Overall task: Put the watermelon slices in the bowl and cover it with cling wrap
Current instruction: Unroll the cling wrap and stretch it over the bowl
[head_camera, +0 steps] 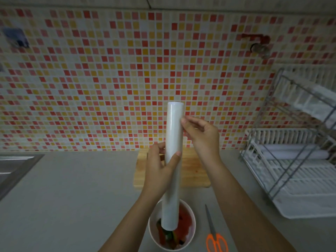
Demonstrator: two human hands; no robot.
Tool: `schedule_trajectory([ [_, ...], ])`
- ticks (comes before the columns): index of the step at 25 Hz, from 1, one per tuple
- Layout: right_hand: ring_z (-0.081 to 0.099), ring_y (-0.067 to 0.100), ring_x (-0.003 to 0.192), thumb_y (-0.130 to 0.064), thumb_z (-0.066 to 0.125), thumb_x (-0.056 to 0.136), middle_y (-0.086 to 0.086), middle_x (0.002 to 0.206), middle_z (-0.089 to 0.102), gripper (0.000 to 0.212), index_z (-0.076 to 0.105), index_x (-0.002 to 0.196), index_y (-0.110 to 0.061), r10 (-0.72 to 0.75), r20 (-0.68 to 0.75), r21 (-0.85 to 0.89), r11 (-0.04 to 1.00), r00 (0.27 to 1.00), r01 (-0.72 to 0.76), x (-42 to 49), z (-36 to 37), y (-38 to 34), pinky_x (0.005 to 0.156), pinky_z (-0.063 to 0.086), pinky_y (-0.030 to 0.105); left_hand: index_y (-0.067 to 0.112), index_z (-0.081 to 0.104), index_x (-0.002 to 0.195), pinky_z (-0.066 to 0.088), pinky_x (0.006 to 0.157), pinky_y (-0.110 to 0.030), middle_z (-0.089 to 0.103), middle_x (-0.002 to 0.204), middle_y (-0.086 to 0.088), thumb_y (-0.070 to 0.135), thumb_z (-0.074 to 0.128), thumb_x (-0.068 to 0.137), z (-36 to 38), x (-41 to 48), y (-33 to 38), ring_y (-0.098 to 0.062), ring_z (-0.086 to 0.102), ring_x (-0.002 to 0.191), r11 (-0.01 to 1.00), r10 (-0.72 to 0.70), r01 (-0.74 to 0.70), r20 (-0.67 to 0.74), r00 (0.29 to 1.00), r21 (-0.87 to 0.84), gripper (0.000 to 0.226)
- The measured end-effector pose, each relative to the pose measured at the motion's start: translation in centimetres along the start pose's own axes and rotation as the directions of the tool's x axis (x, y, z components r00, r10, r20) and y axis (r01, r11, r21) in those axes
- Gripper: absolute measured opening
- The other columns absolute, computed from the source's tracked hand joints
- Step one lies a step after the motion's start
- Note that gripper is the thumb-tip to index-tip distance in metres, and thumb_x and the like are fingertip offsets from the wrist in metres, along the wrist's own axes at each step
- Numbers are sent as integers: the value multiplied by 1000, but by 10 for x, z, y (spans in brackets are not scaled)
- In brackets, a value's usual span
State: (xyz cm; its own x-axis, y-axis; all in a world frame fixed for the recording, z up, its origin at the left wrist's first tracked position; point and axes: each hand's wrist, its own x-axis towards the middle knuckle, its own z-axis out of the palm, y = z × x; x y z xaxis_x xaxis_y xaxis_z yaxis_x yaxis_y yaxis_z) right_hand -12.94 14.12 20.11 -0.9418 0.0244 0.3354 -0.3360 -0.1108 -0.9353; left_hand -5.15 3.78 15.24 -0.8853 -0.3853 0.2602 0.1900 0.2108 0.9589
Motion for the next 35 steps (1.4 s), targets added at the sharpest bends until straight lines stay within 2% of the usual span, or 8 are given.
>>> schedule_trajectory([
  [8,69,1,74,-26,67,83,-12,78,71,4,69,80,-27,-136,-16,-95,986,991,134,6,4,-14,65,53,12,26,52,108,55,85,-36,59,111,4,36,67,83,-1,-4,2,-14,62,102,999,37,-36,36,999,-22,31],
  [13,63,3,70,-23,55,92,-6,73,65,13,64,83,-23,29,28,40,999,999,-30,11,8,-19,70,52,17,36,50,106,57,84,-40,64,113,3,47,64,77,-3,-2,7,-11,65,100,994,15,-6,81,997,-113,35],
  [17,66,2,78,-35,53,92,-7,87,67,19,62,98,-20,80,87,158,983,993,-93,14,9,-26,75,54,22,37,49,105,57,84,-39,65,112,5,49,63,76,-5,-1,9,-7,65,97,991,32,-18,100,994,-136,34],
  [22,65,-1,70,-29,65,85,-12,73,71,4,68,83,-31,-73,65,-28,997,995,75,18,4,-37,68,53,18,35,50,109,57,83,-38,66,112,2,57,63,69,-9,0,10,-11,66,97,986,61,-43,108,992,-164,47],
  [25,64,0,70,-32,61,87,-11,74,68,12,68,93,-24,22,-30,53,998,999,-20,19,2,-36,67,53,15,35,51,111,58,79,-36,69,108,3,57,62,70,-10,2,11,-12,68,93,979,69,-44,120,990,-199,47],
  [29,69,4,80,-50,61,78,-7,97,69,32,64,102,-28,106,137,74,990,985,-116,5,-3,-25,71,54,18,36,52,112,58,74,-31,69,105,8,55,62,74,-13,7,13,-10,68,92,976,87,-61,120,989,-210,44],
  [32,69,4,75,-31,66,83,-6,80,73,3,68,82,-29,40,177,-42,999,983,-33,-2,-4,-20,66,54,15,37,54,109,56,73,-25,65,105,16,55,61,76,-15,11,16,-5,66,94,974,126,-100,120,985,-205,39],
  [35,66,-1,67,-24,62,87,-9,70,68,11,64,78,-29,-50,101,-123,990,994,62,5,-6,-29,66,54,16,40,54,108,56,72,-24,65,103,18,53,61,77,-18,15,20,-4,66,92,974,132,-110,103,986,-200,34],
])
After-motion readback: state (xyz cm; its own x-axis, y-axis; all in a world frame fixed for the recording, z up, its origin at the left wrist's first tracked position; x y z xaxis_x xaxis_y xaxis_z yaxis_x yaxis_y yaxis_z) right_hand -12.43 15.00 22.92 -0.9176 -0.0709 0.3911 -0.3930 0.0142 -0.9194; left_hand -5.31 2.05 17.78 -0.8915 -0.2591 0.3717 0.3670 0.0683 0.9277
